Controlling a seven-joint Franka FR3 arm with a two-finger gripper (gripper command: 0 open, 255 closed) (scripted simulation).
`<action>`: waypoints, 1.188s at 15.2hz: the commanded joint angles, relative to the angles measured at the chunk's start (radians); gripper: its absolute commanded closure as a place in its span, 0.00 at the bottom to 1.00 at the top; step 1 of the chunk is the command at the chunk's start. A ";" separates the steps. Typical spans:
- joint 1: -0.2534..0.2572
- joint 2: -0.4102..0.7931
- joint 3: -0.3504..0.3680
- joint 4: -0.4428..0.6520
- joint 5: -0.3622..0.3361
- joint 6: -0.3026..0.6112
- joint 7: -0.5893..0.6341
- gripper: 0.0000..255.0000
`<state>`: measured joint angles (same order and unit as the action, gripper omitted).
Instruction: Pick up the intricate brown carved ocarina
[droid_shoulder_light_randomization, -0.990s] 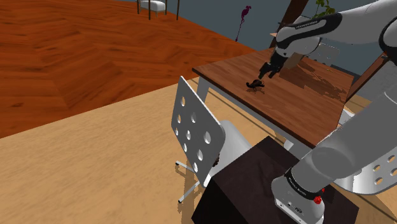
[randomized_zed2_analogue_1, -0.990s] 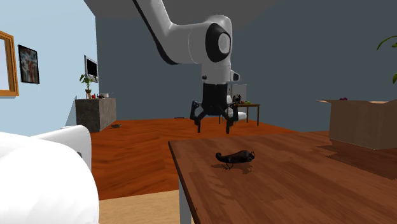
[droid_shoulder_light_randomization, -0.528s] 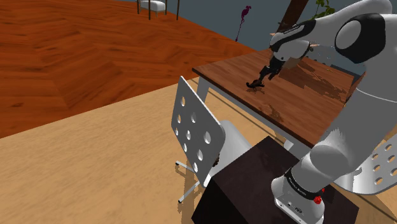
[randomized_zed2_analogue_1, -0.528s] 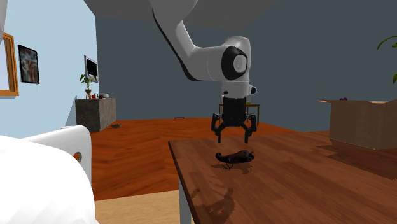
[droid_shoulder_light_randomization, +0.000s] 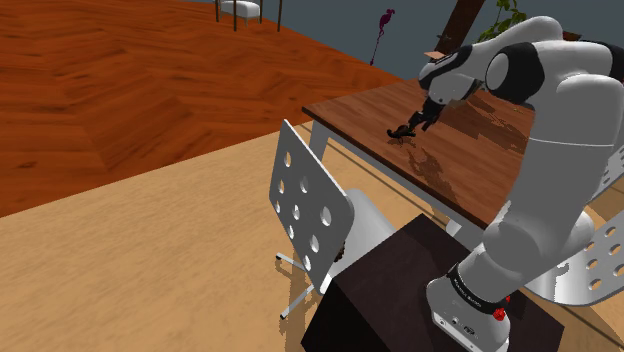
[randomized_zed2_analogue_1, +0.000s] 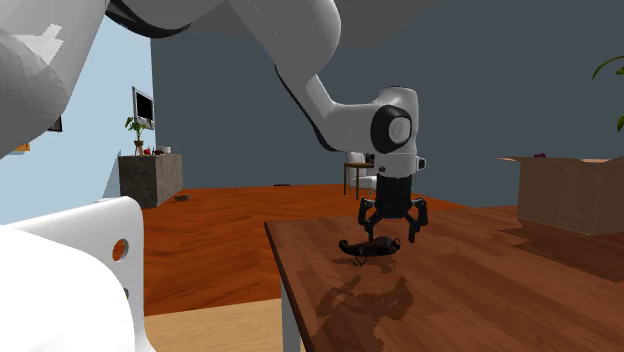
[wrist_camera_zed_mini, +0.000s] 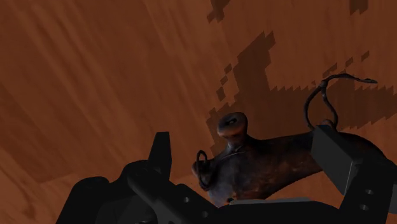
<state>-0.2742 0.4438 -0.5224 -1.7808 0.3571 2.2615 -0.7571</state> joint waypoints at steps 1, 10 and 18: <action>-0.008 0.019 0.007 0.001 0.013 0.016 -0.010 0.00; -0.017 0.052 0.022 -0.016 0.038 0.062 -0.028 1.00; -0.015 0.045 0.019 -0.011 0.032 0.051 -0.024 1.00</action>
<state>-0.2899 0.4917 -0.5020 -1.7947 0.3920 2.3176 -0.7826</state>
